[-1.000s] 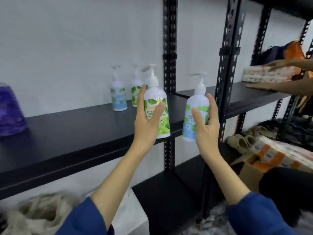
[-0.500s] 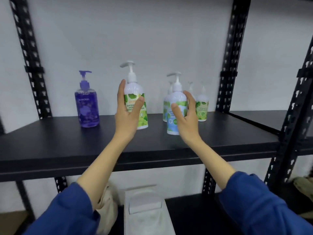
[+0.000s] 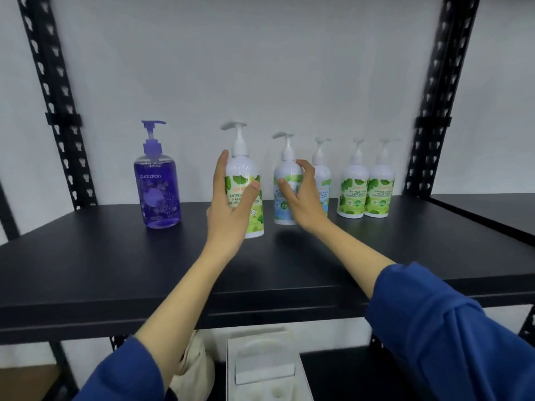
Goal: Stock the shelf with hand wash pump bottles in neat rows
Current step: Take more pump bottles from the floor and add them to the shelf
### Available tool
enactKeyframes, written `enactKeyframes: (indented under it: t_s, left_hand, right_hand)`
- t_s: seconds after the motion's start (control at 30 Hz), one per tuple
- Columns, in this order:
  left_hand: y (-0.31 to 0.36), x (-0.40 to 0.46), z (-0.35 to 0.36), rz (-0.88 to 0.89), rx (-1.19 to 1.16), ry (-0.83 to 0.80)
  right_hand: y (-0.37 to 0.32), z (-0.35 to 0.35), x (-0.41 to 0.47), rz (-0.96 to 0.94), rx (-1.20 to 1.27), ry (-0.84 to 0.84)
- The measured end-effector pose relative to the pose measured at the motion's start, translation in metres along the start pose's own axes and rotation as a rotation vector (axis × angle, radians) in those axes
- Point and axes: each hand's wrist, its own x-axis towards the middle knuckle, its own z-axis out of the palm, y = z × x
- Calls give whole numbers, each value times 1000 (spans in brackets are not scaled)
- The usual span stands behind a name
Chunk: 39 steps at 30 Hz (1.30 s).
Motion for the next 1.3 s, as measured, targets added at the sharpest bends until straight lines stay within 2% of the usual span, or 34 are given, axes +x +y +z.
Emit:
enactKeyframes:
  t_s: [0.47, 0.6, 1.3]
  left_hand:
    - [-6, 5, -2, 33, 55, -21]
    - [-7, 3, -1, 49, 91, -36]
    - [-8, 4, -2, 53, 94, -50]
  right_hand:
    - [21, -1, 10, 38, -91, -134]
    - [20, -3, 8, -27, -273, -75]
    - [20, -5, 7, -57, -485, 41]
